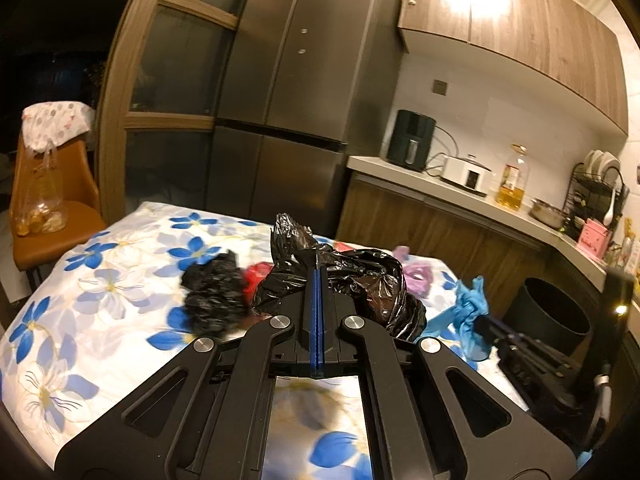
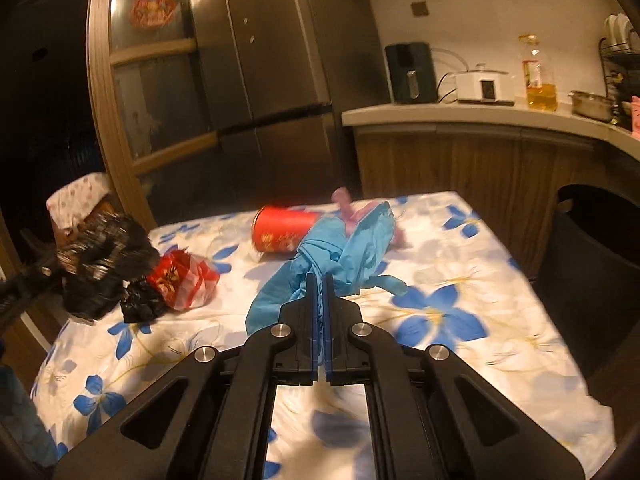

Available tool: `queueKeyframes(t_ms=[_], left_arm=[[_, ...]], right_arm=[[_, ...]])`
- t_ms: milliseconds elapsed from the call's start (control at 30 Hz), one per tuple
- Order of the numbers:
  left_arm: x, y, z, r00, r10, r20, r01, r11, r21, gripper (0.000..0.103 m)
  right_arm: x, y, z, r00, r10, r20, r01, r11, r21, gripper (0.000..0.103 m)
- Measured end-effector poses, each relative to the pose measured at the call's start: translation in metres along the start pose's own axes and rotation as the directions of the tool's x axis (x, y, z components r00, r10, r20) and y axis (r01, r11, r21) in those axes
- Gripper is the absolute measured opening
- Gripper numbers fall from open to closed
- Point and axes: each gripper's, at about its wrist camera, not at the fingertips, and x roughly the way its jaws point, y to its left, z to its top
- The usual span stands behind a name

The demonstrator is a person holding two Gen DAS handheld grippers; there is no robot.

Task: Collect trash
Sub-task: 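Carry the black bag and blue glove with both tools over the black bin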

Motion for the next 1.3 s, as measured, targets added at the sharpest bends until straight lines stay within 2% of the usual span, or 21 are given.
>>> queueKeyframes(t_ms=[333, 633, 967, 1300], left_arm=[[0.007, -0.058, -0.012, 0.995, -0.096, -0.03, 0.098, 0.993, 0.066, 0.0], [0.018, -0.111, -0.019, 0.98, -0.188, -0.059, 0.194, 0.974, 0.118, 0.0], [0.033, -0.172, -0.022, 0.953, -0.292, -0.079, 0.302, 0.937, 0.176, 0.0], [0.05, -0.232, -0.019, 0.92, -0.381, -0.09, 0.391, 0.893, 0.221, 0.0]], right_arm=[[-0.046, -0.042, 0.004, 0.993, -0.091, 0.07, 0.088, 0.995, 0.035, 0.003], [-0.07, -0.08, 0.005, 0.98, -0.17, 0.106, 0.161, 0.983, 0.085, 0.003], [-0.091, -0.12, 0.009, 0.954, -0.266, 0.136, 0.248, 0.959, 0.135, 0.002], [-0.114, -0.164, 0.017, 0.914, -0.368, 0.171, 0.337, 0.923, 0.185, 0.002]])
